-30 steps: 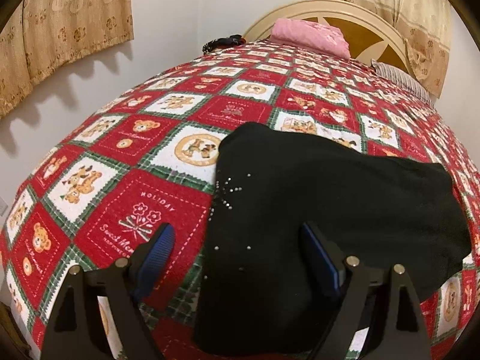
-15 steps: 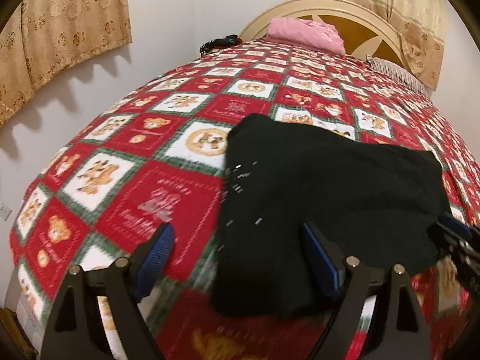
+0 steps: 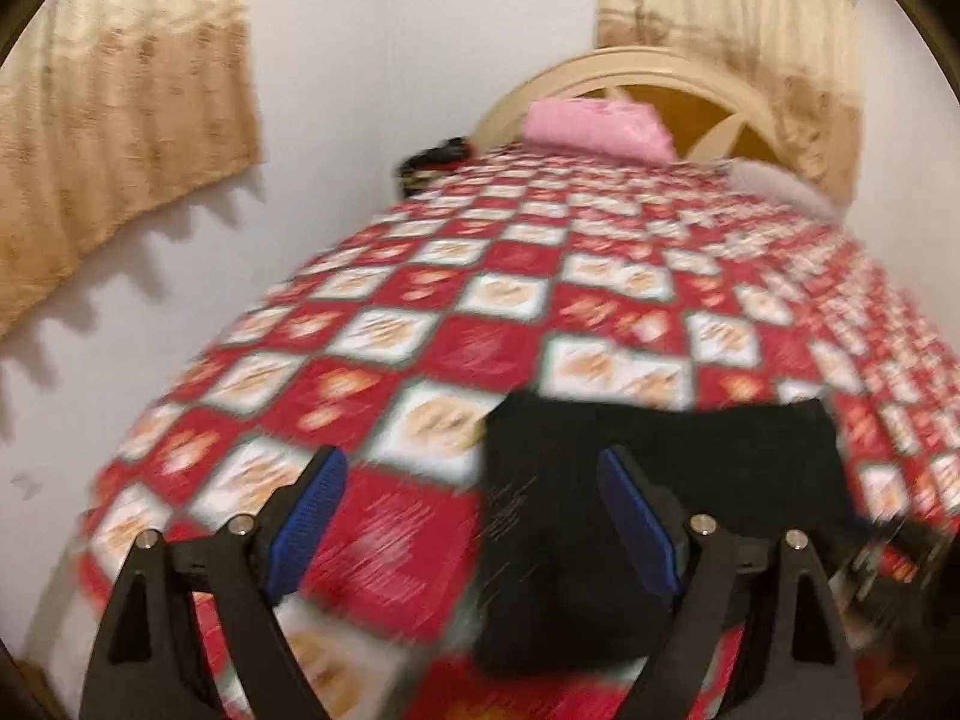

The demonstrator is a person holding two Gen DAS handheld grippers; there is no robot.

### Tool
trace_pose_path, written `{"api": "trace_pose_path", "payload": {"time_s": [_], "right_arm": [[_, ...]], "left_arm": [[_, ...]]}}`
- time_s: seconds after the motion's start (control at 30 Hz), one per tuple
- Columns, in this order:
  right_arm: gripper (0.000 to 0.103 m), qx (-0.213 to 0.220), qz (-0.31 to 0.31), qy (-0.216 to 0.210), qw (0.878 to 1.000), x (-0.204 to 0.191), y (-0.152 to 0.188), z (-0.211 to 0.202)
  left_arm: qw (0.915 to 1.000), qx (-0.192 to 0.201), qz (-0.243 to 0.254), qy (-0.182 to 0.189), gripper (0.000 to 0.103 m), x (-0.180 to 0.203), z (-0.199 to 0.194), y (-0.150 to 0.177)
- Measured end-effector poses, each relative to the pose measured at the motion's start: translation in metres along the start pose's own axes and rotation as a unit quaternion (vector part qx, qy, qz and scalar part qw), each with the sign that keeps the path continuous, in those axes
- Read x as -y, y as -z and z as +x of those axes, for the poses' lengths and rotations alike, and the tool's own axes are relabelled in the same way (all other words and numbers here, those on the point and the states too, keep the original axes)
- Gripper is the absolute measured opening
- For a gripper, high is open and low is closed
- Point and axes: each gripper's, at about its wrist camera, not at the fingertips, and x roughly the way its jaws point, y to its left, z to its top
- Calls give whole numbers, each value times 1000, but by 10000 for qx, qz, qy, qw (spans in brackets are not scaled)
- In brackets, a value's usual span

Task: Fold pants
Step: 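Lower the folded pants onto the quilt and open both grippers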

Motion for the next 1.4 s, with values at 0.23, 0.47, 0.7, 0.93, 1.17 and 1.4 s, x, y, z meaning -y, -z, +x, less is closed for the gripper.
{"api": "trace_pose_path", "payload": {"time_s": [0.23, 0.47, 0.7, 0.93, 1.17, 1.4], "right_arm": [[39, -5, -57, 62, 10000, -1, 0, 0], [39, 1, -25, 15, 10000, 0, 0, 0], [39, 545, 453, -160, 9974, 22, -3, -32], [39, -188, 297, 605, 9975, 41, -54, 23], [74, -363, 918, 755, 9922, 76, -56, 38], [75, 371, 1656, 224, 9852, 69, -22, -53]], "left_arm": [[9900, -1174, -627, 459, 77, 12, 89, -11], [9772, -1849, -1005, 277, 99, 1, 122, 0], [9773, -1748, -1179, 203, 103, -9, 105, 2], [9891, -1139, -931, -75, 103, -19, 60, 6], [9893, -1257, -707, -236, 103, -14, 49, 25], [9968, -394, -181, -666, 103, 16, -5, 34]]}}
